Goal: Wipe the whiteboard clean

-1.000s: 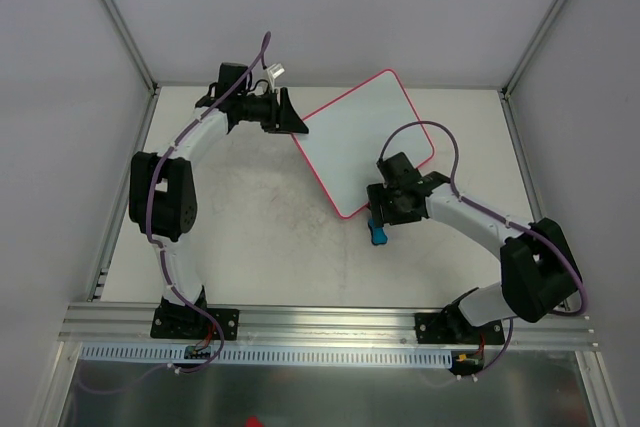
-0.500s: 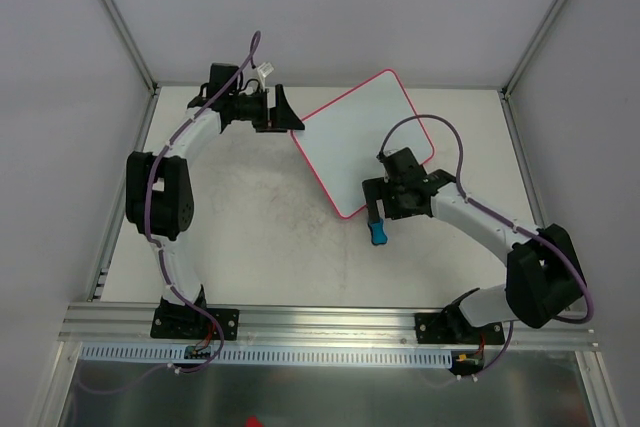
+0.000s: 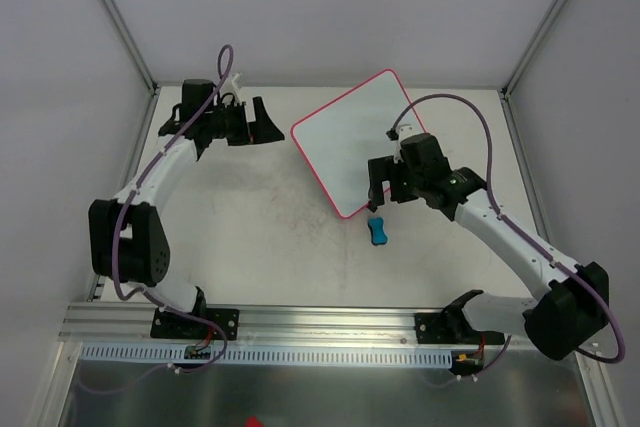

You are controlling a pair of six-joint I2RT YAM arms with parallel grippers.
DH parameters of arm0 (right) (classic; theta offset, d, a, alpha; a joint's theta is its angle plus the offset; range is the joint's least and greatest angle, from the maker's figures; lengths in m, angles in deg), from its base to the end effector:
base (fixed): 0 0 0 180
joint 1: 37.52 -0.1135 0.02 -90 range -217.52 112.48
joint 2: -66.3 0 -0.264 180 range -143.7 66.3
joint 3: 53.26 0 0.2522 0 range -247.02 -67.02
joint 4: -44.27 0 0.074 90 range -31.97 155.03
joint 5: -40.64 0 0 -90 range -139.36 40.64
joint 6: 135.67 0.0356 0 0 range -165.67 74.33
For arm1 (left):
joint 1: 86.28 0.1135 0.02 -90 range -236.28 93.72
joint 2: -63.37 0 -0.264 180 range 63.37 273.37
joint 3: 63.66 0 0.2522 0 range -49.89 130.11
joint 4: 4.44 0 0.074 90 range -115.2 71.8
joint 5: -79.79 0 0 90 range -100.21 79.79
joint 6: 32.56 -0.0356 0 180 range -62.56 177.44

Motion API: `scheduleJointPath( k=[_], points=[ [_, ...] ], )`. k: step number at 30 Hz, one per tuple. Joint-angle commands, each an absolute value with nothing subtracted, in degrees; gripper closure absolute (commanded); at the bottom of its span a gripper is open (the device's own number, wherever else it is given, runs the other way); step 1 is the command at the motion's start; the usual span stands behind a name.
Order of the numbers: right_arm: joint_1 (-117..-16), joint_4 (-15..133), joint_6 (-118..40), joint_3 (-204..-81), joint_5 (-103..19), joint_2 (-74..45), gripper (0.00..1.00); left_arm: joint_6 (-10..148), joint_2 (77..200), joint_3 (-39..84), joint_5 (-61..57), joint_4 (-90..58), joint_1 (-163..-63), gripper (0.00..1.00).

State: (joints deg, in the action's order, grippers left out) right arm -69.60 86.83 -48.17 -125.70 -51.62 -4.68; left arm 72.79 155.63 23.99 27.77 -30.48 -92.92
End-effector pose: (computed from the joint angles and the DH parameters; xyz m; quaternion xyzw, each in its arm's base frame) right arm 0.2284 0.1415 0.2975 -0.2627 0.8714 0.0883 0.4047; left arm 0.3646 -0.0645 0.3050 0.0982 0.8314 -0.3668 0.4056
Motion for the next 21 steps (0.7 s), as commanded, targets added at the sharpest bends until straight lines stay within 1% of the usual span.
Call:
scheduleJointPath(
  k=[1,2,4,8,11,14,17,21],
  points=[
    [-69.16,86.51,-46.82,-128.72,-54.78,-0.41,0.01,71.85,146.62,18.59,23.46,-29.72,-91.12,0.01],
    [-69.25,86.51,-45.94,-128.81,-56.46,0.73,0.01,72.28,142.68,15.7,22.32,-29.72,-90.42,0.01],
    [-69.07,86.85,-42.86,-128.99,-60.06,1.87,0.01,72.55,138.53,13.05,20.74,-29.81,-90.33,0.01],
    [-69.07,87.56,-39.44,-128.64,-60.61,5.73,0.01,73.96,127.21,5.5,18.44,-29.72,-90.24,0.01],
    [-69.07,87.47,-37.14,-126.45,-60.87,8.03,0.01,74.57,122.45,1.37,18.53,-30.42,-90.24,0.01],
    [-69.07,87.47,-37.4,-124.42,-61.4,10.49,0.01,78.6,118.58,-3.46,18.53,-30.77,-90.32,0.01],
    [-69.07,87.47,-38.11,-121.7,-61.31,13.3,0.01,81.77,113.49,-6.81,16.43,-30.6,-90.24,0.01],
    [-69.07,87.47,-37.93,-118.62,-61.49,17.6,0.01,81.96,107.32,-9.37,14.05,-30.33,-91.29,0.01]
  ],
)
